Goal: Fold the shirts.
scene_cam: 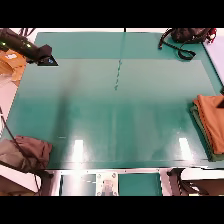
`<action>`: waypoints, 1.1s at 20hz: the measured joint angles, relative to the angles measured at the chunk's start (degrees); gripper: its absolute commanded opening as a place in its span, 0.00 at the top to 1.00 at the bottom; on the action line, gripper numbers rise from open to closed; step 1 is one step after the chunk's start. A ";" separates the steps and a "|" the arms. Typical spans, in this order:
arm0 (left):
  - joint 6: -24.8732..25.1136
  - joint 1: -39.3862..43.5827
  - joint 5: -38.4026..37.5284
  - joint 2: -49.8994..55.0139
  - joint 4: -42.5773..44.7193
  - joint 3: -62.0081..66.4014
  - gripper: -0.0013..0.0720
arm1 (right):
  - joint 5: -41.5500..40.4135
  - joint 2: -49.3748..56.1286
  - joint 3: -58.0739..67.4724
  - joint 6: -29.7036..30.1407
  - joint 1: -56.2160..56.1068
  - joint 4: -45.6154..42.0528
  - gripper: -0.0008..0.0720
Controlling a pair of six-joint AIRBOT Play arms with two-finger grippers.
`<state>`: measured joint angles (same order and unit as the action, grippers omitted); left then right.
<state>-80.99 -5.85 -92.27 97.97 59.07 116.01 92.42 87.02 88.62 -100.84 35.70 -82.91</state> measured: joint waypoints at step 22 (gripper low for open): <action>-10.32 10.84 9.51 -40.76 15.06 -56.43 0.95 | -25.79 -28.50 -44.81 15.61 -29.86 16.28 0.97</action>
